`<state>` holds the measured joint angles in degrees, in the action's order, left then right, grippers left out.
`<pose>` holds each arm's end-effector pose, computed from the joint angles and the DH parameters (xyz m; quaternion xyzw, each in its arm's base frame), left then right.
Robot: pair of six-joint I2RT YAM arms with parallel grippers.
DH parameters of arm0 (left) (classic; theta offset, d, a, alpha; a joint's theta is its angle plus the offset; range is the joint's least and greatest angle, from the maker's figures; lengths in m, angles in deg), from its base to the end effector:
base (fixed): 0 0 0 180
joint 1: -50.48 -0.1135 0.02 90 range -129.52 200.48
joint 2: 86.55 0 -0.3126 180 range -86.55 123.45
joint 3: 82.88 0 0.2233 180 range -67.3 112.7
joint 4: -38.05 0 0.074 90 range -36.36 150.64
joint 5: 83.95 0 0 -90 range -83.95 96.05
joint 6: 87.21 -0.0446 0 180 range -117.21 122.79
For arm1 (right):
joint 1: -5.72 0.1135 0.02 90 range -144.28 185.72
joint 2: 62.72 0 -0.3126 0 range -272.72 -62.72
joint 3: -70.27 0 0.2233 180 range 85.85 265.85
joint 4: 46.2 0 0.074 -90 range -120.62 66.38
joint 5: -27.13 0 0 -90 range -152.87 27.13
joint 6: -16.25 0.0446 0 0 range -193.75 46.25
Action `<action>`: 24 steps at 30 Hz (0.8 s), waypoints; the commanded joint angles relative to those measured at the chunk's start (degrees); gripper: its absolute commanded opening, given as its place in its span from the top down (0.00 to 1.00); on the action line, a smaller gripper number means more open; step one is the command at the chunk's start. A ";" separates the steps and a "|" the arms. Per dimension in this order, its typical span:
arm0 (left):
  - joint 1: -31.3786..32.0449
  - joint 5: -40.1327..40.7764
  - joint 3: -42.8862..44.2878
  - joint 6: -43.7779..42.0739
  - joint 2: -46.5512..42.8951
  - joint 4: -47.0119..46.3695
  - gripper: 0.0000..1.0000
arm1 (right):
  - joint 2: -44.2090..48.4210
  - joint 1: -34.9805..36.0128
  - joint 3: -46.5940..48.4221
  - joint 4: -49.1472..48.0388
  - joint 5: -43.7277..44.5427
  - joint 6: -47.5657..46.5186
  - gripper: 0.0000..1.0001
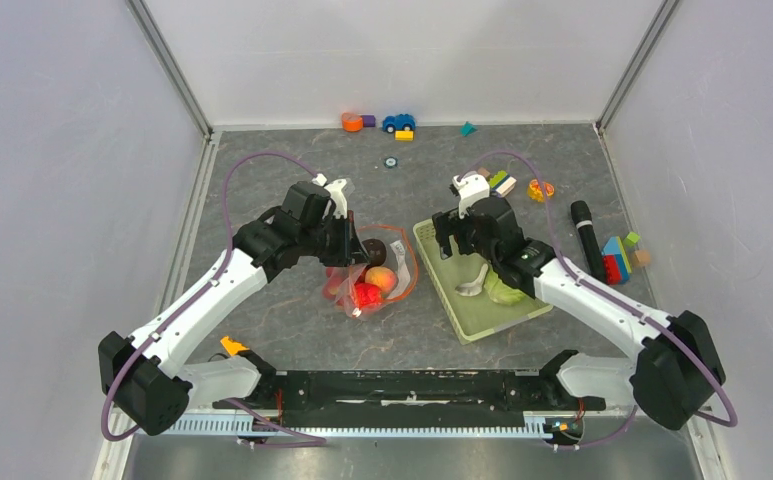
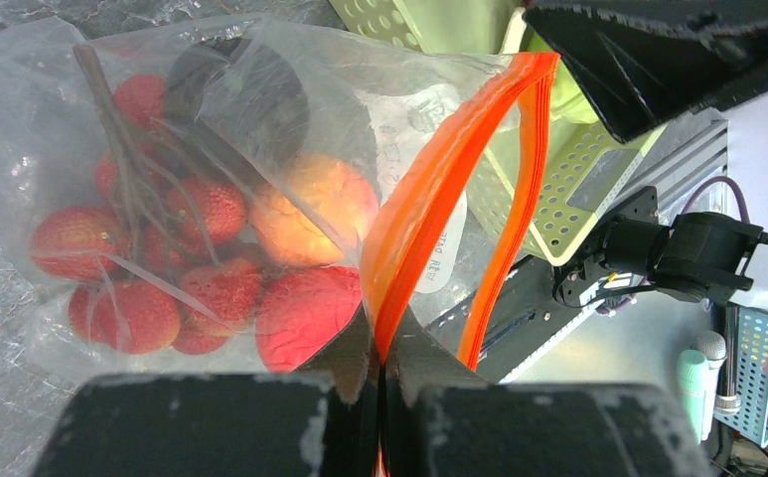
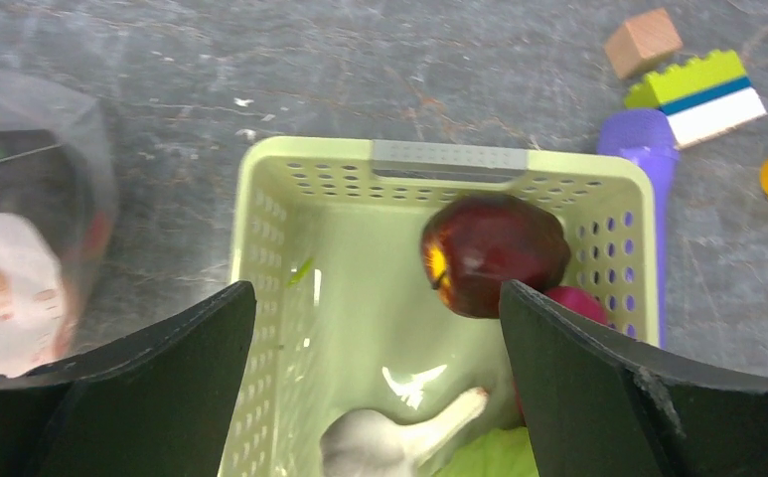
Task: Place the food in the zip-top bag and seal the zipper
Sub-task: Pick up the fake fruit from the bin.
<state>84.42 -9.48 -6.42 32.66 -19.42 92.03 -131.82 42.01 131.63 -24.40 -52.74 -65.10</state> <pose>0.1610 -0.1227 0.3555 0.0845 0.9118 -0.3077 0.2584 0.1919 0.1312 0.3173 -0.1624 0.8463 0.1212 0.4926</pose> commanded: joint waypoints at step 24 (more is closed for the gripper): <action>-0.09 0.41 0.11 -0.34 0.18 -2.01 0.98 | -24.30 -0.95 9.92 -1.95 18.95 -8.16 0.05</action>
<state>84.42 -9.28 -6.53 32.66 -18.57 91.94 -154.49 41.40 138.58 -24.11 -36.21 -72.49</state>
